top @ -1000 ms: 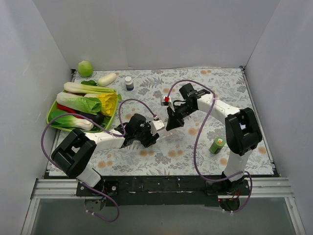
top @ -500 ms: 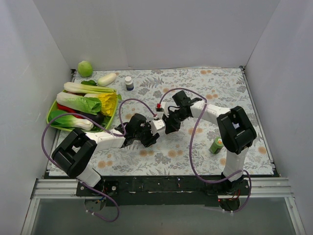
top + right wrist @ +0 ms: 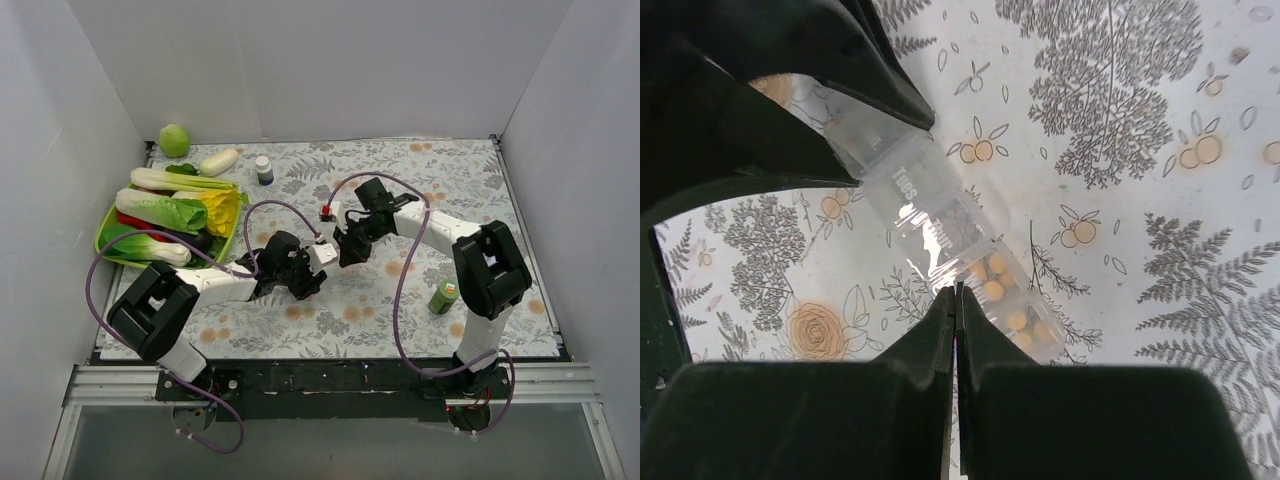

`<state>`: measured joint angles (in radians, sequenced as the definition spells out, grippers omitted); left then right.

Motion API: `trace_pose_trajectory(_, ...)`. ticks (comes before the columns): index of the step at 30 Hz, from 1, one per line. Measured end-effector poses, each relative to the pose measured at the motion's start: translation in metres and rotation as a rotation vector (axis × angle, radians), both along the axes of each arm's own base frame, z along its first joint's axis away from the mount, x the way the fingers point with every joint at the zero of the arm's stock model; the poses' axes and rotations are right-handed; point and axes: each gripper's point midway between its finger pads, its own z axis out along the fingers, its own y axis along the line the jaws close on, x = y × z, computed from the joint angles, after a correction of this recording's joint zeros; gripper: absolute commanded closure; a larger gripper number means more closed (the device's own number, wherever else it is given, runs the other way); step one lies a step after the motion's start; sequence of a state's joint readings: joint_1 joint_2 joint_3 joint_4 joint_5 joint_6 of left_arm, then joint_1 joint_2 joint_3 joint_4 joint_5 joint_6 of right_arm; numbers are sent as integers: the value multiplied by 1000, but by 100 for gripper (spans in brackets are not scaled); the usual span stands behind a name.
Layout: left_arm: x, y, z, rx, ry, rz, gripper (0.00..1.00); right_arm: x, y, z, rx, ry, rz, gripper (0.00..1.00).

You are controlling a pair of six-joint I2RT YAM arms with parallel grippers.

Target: Sort the pills into containers

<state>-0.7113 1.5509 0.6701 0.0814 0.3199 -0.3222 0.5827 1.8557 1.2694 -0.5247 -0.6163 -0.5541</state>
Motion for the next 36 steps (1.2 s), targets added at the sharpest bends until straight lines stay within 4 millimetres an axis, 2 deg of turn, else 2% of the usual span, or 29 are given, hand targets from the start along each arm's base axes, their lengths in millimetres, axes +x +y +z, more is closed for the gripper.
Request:
trace_pose_trajectory(5,1,0,0,0,0,2,93,3,3,34,62,-63,3,99)
trace_pose_trajectory(8,2,-1,0,2,-1,5,94,4,4,40,72,-81,0,99)
trace_pose_trajectory(11,3,-1,0,2,-1,9,95,4,2,30,50,-62,-12,99)
trace_pose_trajectory(15,5,-1,0,5,-2,18,95,1,-6,-13,-45,15,-38,99)
trace_pose_trajectory(16,5,0,-1,7,-4,19,95,-5,-3,-18,-31,66,-36,99)
trace_pose_trajectory(25,5,-1,0,10,-8,20,96,-1,0,-14,-12,67,-40,99)
trace_pose_trajectory(28,6,-1,0,11,-9,23,96,-4,-4,-8,-16,57,-27,99)
trace_pose_trajectory(34,7,0,-1,15,-12,27,96,-6,-3,33,51,-13,-8,99)
trace_pose_trajectory(36,7,0,-1,15,-11,28,96,-6,-2,39,63,-25,-5,99)
